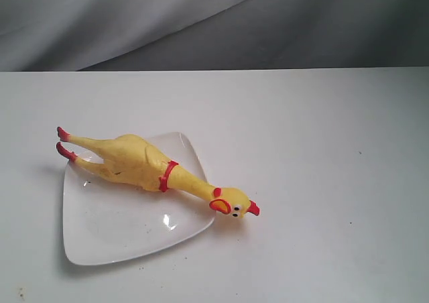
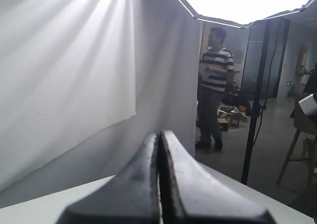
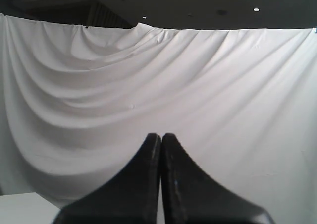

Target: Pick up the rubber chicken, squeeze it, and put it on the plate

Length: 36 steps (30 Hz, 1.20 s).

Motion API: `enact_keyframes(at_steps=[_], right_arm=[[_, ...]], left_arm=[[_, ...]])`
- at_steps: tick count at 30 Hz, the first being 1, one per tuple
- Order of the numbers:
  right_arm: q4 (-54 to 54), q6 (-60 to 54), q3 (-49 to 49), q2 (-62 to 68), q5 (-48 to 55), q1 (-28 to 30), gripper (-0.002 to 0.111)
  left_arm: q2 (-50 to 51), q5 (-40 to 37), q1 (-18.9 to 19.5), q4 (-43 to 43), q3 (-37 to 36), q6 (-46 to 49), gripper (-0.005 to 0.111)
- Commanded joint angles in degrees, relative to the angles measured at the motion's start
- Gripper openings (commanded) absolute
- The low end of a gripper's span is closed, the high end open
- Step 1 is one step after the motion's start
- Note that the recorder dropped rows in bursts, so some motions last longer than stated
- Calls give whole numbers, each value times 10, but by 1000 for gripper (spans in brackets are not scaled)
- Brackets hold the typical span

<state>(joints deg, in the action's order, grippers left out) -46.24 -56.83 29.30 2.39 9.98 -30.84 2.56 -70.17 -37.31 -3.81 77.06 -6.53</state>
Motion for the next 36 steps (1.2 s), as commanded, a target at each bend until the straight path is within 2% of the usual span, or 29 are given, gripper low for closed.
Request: enact_keyframes(at_steps=[1,18,22,26,29,36], right_arm=[[2,3,-3,-2,-2,-1,0],[2,3,-3,-2,-3,-1,0],[2,3,-3,-2,-3,14,0],[-65,13,-2,-3,-12,70,0],[-76,78,-3,-3,-11,132,0],[135,328,-3,-3,102,283,0]], left_arm=[[-13,2,1,4,-1,-7,0],[-26,2,1,4,-1,-7,0],[-26,2,1,4,-1,-5,0],[-26,2,1,4,-1,-5,0],[-26,2,1,4,-1,-5,0],[-26,2,1,1,-1,-5,0]])
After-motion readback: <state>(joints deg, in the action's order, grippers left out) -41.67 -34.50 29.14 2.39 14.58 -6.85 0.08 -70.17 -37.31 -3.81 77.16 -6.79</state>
